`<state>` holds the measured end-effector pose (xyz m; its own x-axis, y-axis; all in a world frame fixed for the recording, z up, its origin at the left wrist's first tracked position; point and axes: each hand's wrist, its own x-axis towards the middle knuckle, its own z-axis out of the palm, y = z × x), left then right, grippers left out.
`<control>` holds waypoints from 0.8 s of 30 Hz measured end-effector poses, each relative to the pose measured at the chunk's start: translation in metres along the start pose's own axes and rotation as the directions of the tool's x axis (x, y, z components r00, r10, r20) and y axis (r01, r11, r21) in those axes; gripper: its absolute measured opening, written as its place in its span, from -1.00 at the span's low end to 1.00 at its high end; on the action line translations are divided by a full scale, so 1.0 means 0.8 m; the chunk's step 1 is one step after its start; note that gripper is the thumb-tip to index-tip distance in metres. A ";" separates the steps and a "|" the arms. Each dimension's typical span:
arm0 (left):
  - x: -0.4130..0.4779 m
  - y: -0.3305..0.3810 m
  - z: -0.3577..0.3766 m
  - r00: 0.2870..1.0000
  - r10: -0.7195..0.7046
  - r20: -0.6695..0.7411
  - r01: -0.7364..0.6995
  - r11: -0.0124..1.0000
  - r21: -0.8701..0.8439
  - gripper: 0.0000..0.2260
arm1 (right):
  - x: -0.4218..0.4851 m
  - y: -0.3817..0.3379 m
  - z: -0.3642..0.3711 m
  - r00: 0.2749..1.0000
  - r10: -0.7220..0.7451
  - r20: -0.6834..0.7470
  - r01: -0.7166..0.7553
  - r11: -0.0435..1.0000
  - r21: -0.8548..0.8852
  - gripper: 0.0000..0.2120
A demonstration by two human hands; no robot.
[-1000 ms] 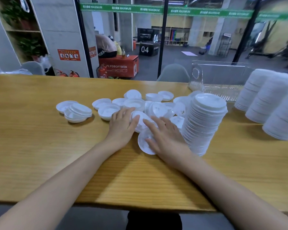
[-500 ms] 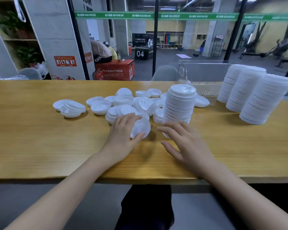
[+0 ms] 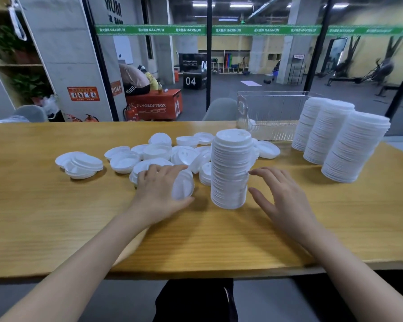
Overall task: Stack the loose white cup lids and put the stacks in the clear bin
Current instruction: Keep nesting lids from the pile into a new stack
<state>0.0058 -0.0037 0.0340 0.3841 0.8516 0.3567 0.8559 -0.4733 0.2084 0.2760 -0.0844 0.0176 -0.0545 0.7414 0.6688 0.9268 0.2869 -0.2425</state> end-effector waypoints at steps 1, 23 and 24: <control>0.002 0.000 -0.003 0.999 -0.010 -0.051 0.006 0.997 -0.079 -0.13 | 0.005 0.003 0.002 1.000 0.010 -0.013 -0.010 1.000 -0.002 -0.61; 0.089 0.100 -0.040 0.995 0.048 -0.093 -0.103 0.566 -0.818 -0.56 | 0.043 0.048 0.024 0.955 0.280 0.094 -0.291 0.845 0.448 -0.39; 0.090 0.102 -0.039 0.995 0.057 -0.085 -0.103 0.576 -0.811 -0.57 | 0.042 0.049 0.025 0.956 0.278 0.094 -0.290 0.843 0.453 -0.39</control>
<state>0.0926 0.0122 0.1051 0.4016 0.8008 0.4443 0.1730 -0.5427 0.8219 0.3029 -0.0361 0.0170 0.1709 0.8455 0.5059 0.6288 0.3017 -0.7166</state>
